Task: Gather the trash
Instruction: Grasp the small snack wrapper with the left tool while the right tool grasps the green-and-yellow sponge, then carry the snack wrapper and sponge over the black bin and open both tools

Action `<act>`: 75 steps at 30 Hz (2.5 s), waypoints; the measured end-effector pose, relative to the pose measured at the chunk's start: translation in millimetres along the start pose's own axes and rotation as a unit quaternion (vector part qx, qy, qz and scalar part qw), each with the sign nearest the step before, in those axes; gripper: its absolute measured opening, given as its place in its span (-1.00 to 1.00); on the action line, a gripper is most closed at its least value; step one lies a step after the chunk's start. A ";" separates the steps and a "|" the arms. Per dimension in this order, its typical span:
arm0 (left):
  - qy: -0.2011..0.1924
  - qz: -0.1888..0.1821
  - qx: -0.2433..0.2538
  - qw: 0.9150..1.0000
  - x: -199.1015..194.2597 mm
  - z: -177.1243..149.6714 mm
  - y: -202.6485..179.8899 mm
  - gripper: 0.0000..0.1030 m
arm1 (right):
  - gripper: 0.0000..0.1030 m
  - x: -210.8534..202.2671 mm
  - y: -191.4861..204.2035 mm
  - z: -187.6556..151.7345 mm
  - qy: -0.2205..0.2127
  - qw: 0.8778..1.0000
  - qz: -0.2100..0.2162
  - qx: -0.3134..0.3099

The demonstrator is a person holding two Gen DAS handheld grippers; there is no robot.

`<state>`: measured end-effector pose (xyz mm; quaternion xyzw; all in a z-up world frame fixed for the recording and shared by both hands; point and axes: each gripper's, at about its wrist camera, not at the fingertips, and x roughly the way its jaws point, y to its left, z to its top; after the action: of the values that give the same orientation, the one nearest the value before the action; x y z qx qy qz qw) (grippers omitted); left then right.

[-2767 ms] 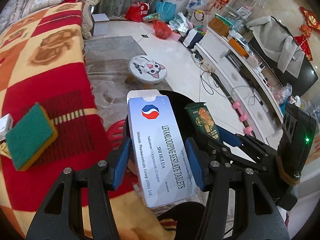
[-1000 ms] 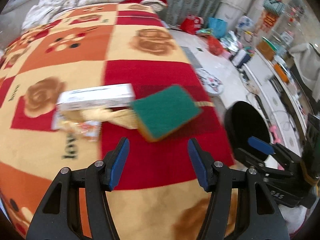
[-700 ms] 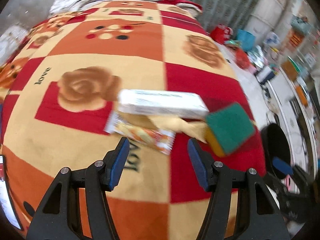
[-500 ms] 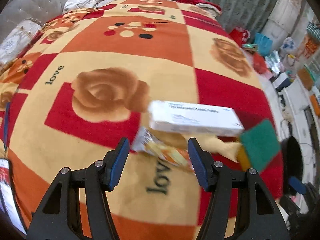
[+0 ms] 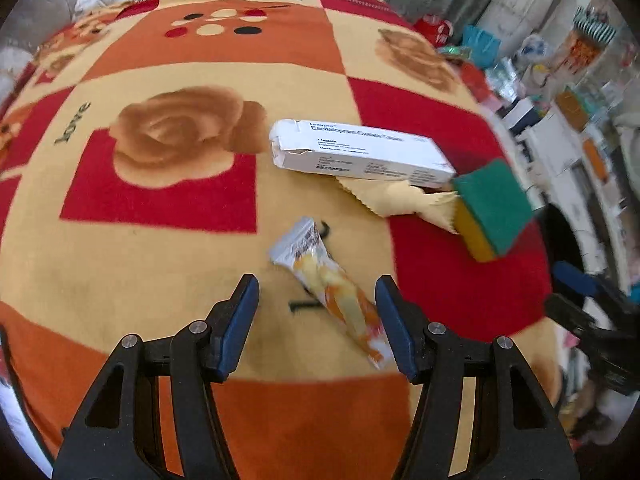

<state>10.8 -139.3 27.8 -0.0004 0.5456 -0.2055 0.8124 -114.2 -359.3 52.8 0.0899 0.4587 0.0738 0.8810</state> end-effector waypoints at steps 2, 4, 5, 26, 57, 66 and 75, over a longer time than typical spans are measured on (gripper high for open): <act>-0.004 -0.007 -0.010 1.000 -8.0 -1.9 4.7 0.16 | 0.32 -0.1 0.8 1.0 -0.002 1.000 0.003 0.000; -0.004 -0.009 -0.015 1.000 -11.7 -2.5 5.7 0.16 | 0.33 1.5 1.4 2.6 -0.002 1.000 0.006 0.001; -0.005 -0.008 -0.015 1.000 -12.2 -3.4 2.9 0.16 | 0.34 2.8 1.9 3.9 -0.003 1.000 0.007 0.003; -0.006 0.004 -0.023 1.000 14.6 3.1 -18.4 -0.63 | 0.67 41.0 -12.2 72.7 -0.023 0.996 -0.028 0.087; -0.004 0.001 -0.016 1.000 14.9 -2.9 -28.8 -0.68 | 0.50 72.9 1.4 55.0 0.001 0.997 0.066 0.048; -0.014 -0.021 -0.006 1.000 -2.4 -9.8 -44.4 -0.72 | -0.50 34.7 -1.0 45.2 -0.042 0.991 0.113 0.050; -0.027 -0.030 0.027 0.999 -19.1 -14.6 -80.4 -0.72 | -0.51 -5.8 -19.1 20.4 -0.061 0.990 0.112 0.063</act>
<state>-35.1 -203.3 57.0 -0.0006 0.5177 -0.2445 0.8198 -99.9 -381.0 64.7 0.2000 0.3945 0.1373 0.8863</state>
